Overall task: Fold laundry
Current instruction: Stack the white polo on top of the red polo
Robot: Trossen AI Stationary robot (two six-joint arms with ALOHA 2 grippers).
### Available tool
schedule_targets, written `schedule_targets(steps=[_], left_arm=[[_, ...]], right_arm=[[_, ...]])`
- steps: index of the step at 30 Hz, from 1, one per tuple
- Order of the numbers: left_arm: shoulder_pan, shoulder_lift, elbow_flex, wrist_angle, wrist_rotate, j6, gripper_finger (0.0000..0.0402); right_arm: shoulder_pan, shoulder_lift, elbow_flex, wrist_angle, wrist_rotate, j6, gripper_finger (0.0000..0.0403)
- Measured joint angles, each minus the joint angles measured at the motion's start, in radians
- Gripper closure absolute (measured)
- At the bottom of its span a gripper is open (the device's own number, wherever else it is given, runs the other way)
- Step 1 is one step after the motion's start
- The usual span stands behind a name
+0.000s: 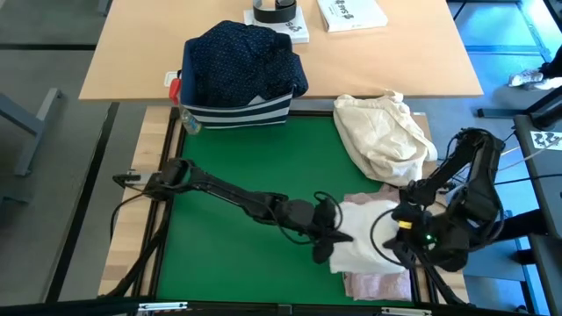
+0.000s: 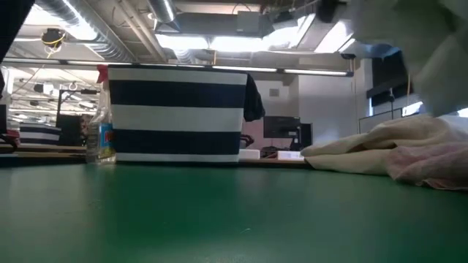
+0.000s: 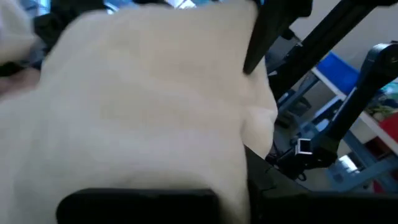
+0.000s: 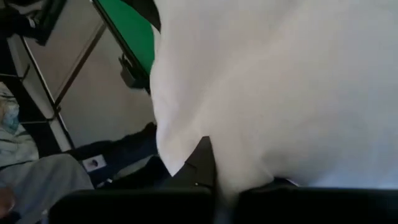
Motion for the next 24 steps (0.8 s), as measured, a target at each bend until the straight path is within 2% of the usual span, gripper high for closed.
schedule_targets(steps=[5, 12, 19, 24], left_arm=[[-0.009, 0.067, 0.1, 0.0, 0.039, -0.022, 0.039], [-0.023, 0.081, 0.12, 0.013, 0.028, -0.01, 0.039], [0.026, 0.173, 0.121, 0.104, 0.048, -0.064, 0.039], [0.042, 0.23, 0.121, 0.136, 0.059, -0.086, 0.039]], right_arm=[[0.105, 0.012, -0.017, 0.032, 0.004, 0.136, 0.0393], [0.223, 0.041, -0.017, 0.014, 0.033, 0.31, 0.0393], [0.249, 0.049, -0.018, -0.177, -0.005, 0.425, 0.0395], [0.249, 0.059, -0.077, -0.135, -0.053, 0.433, 0.0392]])
